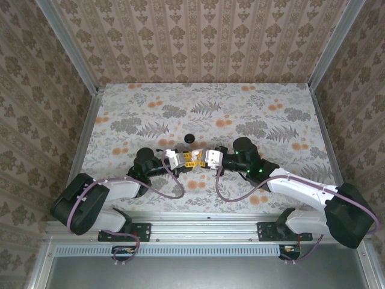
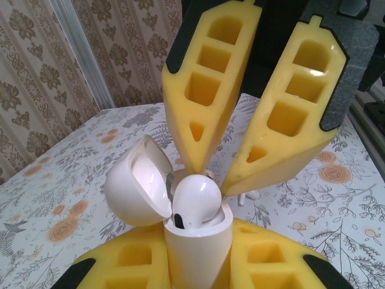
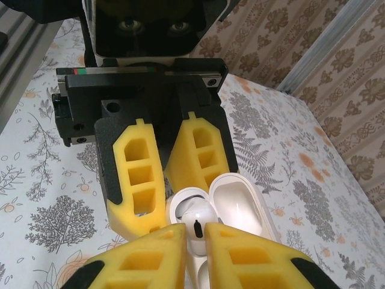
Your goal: Insert wireless bluetooth earbuds into charging case
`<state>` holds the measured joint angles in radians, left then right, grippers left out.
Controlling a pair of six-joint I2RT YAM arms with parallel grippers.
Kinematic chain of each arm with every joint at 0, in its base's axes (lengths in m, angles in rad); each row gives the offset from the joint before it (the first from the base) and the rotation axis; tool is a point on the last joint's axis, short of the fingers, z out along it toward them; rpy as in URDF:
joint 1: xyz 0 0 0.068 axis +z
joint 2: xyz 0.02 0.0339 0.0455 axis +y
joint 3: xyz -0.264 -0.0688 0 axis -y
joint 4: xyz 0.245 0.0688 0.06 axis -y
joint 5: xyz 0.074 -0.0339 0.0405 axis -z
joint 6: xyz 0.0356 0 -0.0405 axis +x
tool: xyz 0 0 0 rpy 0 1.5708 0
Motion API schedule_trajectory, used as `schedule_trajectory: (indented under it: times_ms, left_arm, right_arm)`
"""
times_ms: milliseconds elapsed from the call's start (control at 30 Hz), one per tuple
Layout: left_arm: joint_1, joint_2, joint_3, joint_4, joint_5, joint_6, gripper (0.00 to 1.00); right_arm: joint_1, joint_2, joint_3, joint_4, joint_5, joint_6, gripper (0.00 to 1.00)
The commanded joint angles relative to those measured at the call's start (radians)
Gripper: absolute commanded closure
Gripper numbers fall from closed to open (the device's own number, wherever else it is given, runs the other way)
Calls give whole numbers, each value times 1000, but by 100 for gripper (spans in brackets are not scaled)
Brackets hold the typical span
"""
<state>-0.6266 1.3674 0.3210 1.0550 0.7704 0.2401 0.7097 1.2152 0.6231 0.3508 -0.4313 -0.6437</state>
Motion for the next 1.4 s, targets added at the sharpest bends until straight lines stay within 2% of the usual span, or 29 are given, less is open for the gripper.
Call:
schedule_trajectory:
  times_ms: [0, 167, 433, 567, 733, 833, 933, 1100, 1367]
  left_arm:
    - [-1, -16, 14, 6, 33, 24, 100]
    - [1, -12, 6, 12, 27, 25, 100]
    - [1, 73, -17, 135, 1, -25, 100]
    - [-3, 132, -20, 221, -18, -74, 100]
    - [-22, 157, -10, 218, -53, -88, 100]
    - [-31, 163, -8, 218, -67, -91, 100]
    - [-39, 162, -13, 217, -80, -93, 100]
    - [-44, 153, -31, 215, -112, -87, 100]
    - [-47, 144, -45, 203, -122, -81, 100]
  right_arm:
    - [-3, 13, 29, 3, -25, 6, 83]
    - [-11, -34, 10, 2, -10, 37, 81]
    - [-83, -192, -42, -101, -16, 225, 76]
    - [-106, -268, -56, -214, 46, 305, 73]
    - [-110, -324, -26, -392, 163, 446, 72]
    - [-111, -331, -1, -489, 280, 545, 69]
    - [-113, -327, 26, -570, 391, 633, 60]
    - [-124, -304, 99, -740, 511, 808, 60]
    - [-157, -202, 209, -961, 464, 1129, 62]
